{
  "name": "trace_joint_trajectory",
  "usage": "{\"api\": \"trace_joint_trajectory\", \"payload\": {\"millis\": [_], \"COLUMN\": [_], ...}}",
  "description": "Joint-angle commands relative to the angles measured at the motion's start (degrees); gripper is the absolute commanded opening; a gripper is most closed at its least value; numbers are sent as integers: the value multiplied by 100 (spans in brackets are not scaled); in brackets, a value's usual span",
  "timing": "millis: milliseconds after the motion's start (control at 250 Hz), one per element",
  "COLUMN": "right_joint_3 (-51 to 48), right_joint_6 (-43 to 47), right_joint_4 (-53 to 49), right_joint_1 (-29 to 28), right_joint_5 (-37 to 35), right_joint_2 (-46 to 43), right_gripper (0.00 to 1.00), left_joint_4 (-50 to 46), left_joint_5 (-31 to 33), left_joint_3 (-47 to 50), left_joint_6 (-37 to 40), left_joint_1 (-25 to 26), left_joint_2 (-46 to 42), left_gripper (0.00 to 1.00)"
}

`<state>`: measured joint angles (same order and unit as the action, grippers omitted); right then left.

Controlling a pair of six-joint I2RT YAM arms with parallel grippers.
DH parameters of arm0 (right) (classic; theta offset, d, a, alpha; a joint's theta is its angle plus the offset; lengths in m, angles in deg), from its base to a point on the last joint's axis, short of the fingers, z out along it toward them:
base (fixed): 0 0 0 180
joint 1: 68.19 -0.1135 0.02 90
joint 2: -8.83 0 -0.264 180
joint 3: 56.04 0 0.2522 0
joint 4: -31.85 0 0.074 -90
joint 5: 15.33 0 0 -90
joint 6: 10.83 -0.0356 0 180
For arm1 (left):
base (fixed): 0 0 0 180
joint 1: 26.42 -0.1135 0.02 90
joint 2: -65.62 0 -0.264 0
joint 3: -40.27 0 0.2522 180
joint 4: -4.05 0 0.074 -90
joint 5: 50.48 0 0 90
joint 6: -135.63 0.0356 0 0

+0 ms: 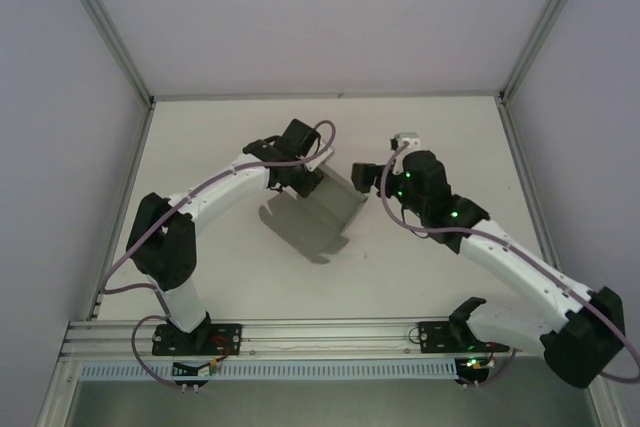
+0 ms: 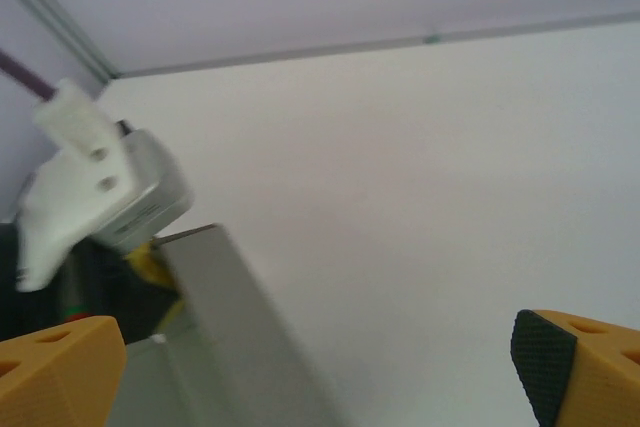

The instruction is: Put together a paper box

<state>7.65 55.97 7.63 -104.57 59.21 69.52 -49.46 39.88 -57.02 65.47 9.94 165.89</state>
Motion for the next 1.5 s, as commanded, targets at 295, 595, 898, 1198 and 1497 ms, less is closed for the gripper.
{"api": "trace_joint_trajectory", "payload": {"millis": [295, 595, 898, 1198, 1497], "right_joint_3": [-294, -414, -466, -441, -502], "right_joint_6": [-554, -470, -405, -290, 86], "right_joint_4": [-2270, -2194, -2240, -2342, -2352], "right_joint_1": [518, 870, 1127, 1280, 1319], "right_joint_5": [-572, -342, -117, 59, 171], "right_joint_2": [-597, -707, -610, -796, -1258], "right_gripper": [100, 100, 100, 100, 100], "left_joint_4": [-1951, -1072, -692, -885, -79], "left_joint_5": [989, 2505, 2667, 1904, 1465], "left_joint_3": [-846, -1078, -1087, -826, -456], "left_joint_6": [1920, 1705, 1831, 1884, 1686], "left_joint_1": [864, 1413, 1488, 1488, 1416], "left_joint_2": [934, 2068, 2322, 1326, 201], "left_gripper": [0, 0, 19, 76, 100]}}
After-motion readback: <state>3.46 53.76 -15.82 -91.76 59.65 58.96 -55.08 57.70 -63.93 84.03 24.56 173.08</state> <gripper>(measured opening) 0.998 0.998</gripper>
